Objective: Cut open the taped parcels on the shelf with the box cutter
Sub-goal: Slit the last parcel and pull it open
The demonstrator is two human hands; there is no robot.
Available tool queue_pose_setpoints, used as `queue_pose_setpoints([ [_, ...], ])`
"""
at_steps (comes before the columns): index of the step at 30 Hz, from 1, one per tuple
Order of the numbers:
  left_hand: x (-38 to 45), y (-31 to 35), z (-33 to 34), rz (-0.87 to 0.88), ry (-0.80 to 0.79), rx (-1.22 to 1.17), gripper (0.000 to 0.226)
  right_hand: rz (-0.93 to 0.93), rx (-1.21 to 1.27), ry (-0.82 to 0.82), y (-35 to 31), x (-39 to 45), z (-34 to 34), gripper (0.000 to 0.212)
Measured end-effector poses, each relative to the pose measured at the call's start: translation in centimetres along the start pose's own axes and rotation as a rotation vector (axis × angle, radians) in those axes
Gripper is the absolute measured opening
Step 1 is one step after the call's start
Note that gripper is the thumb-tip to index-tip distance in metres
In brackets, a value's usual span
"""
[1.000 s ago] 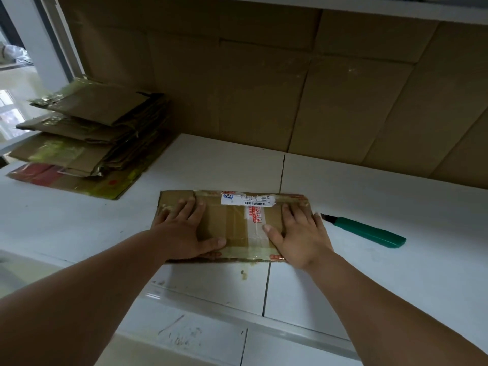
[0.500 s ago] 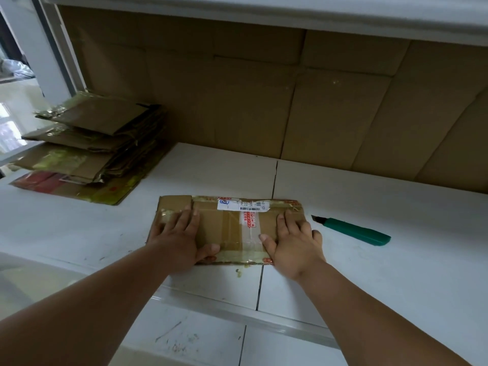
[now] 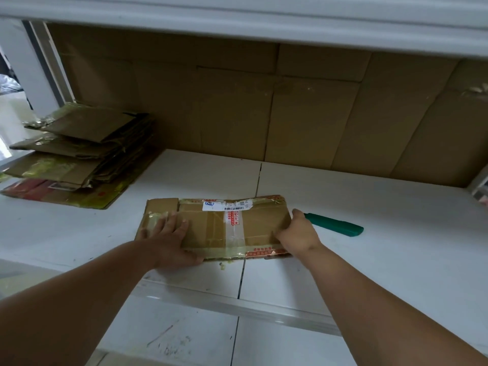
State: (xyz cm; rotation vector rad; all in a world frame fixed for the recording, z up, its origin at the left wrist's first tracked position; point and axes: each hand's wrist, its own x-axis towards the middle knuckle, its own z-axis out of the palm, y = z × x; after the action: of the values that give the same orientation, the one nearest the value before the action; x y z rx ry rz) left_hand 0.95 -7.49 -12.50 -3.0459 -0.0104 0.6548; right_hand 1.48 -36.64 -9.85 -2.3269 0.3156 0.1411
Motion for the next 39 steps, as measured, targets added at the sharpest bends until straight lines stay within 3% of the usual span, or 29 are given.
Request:
queue_pose_setpoints([
  [2,-0.3,0.5,-0.1,-0.026,0.004,-0.019,0.112,0.092,0.254,-0.018,-0.1,-0.2,-1.1,0.048],
  [5,-1.0,0.9,-0.4,-0.036,0.003,-0.059,0.104,0.132,0.364,-0.038,0.2,-0.7,-2.0,0.028],
  [7,-1.5,0.7,-0.5,-0.044,0.011,-0.078,0.099,0.155,0.455,-0.143,0.5,-1.2,-2.1,0.020],
  [9,-2.2,0.4,-0.8,-0.077,0.030,-0.098,0.093,0.179,0.537,-0.256,0.7,-1.8,-2.0,0.021],
  [12,-3.7,0.0,-1.1,-0.127,0.082,-0.172,0.078,0.167,0.697,-0.281,0.7,-2.4,-1.9,0.024],
  [16,-5.7,-0.1,-1.7,-0.277,0.328,-0.477,0.064,0.166,0.929,-0.286,-0.1,-3.3,-1.1,0.025],
  [19,-6.4,-0.1,-2.6,-0.378,0.470,-0.829,0.074,0.136,1.062,-0.300,-1.3,-4.2,-0.3,0.026],
  [23,-7.2,-0.3,-4.4,-0.298,0.329,-1.482,0.083,0.081,1.227,-0.322,-3.4,-5.3,0.8,0.030],
  [25,-7.2,-0.9,-5.1,-0.228,0.284,-1.700,0.088,0.056,1.286,-0.334,-4.6,-5.9,1.7,0.032],
  [29,-6.3,-3.4,-6.3,-0.112,0.428,-1.914,0.114,-0.002,1.282,-0.386,-6.4,-7.3,3.8,0.035],
  [32,-6.1,-6.9,-7.6,-0.033,0.494,-1.824,0.117,0.007,1.198,-0.429,-7.8,-8.4,5.3,0.031],
  [34,-6.1,-9.3,-8.4,0.041,0.495,-1.787,0.105,0.051,1.180,-0.373,-8.9,-8.8,6.2,0.021],
  [37,-6.5,-12.7,-8.8,0.102,0.500,-1.725,0.052,0.094,1.154,-0.337,-10.8,-9.3,7.6,0.018],
  [39,-6.6,-15.0,-8.8,0.131,0.487,-1.733,0.037,0.096,1.104,-0.379,-12.4,-9.7,8.8,0.019],
])
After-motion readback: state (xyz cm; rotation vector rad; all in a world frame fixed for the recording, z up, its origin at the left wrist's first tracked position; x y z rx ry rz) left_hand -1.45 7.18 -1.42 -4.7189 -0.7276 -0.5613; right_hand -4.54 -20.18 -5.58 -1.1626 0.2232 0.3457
